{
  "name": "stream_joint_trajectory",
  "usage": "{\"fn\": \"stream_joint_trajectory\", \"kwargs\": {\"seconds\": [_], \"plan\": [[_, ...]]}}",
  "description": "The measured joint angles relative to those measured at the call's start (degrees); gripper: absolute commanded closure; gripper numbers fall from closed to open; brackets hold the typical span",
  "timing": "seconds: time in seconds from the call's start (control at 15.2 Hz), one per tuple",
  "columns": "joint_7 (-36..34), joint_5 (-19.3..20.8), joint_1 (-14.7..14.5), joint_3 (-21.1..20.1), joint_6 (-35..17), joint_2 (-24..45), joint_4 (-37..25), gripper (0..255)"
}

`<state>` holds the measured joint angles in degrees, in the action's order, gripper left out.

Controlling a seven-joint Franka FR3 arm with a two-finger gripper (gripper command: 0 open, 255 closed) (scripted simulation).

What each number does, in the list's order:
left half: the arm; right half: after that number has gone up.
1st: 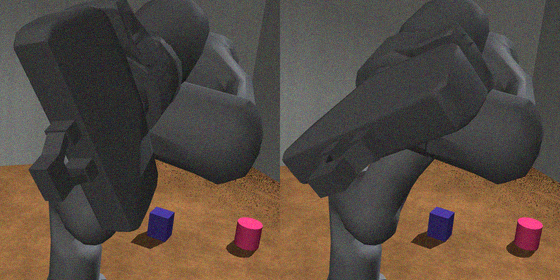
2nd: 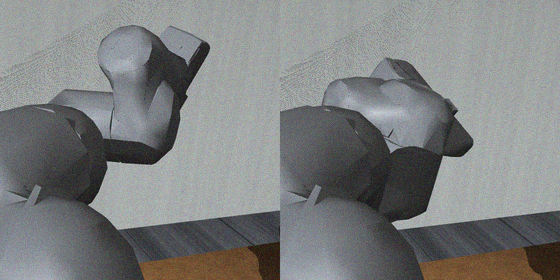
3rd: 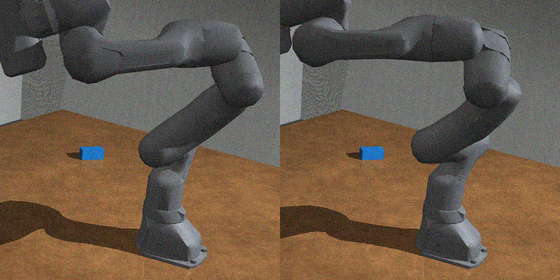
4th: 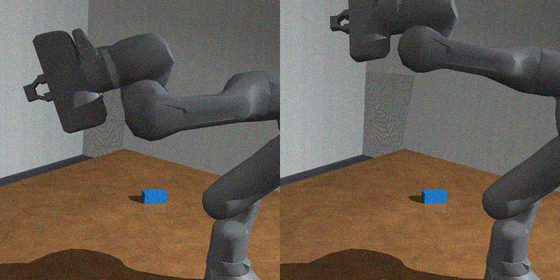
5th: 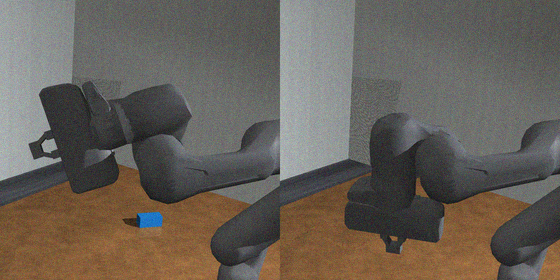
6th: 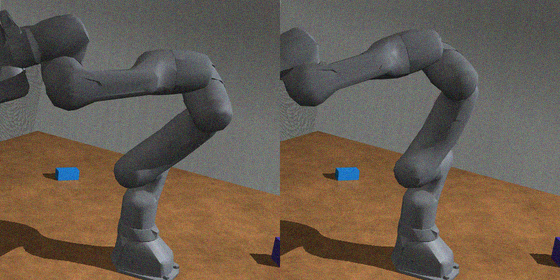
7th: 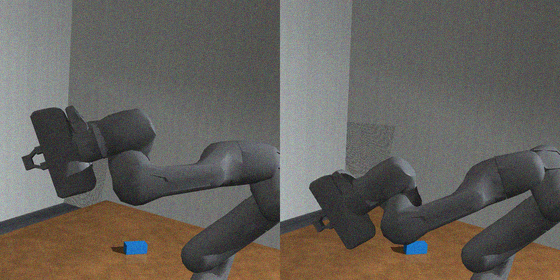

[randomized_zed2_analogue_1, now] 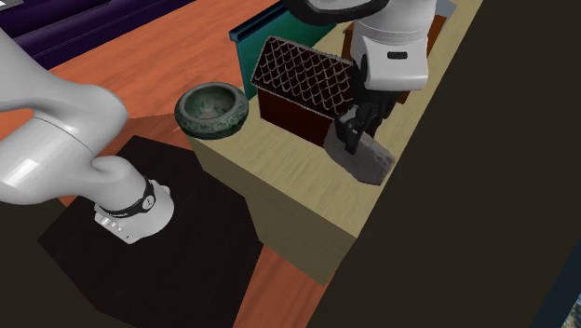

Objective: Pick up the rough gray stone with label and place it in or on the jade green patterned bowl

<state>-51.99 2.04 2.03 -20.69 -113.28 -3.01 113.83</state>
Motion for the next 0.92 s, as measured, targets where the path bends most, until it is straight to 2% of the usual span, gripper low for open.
{"fn": "stream_joint_trajectory", "kwargs": {"seconds": [0.92], "plan": [[0.50, -0.45, -0.02, 0.03, 10.45, -0.90, -9.63, 255]]}}
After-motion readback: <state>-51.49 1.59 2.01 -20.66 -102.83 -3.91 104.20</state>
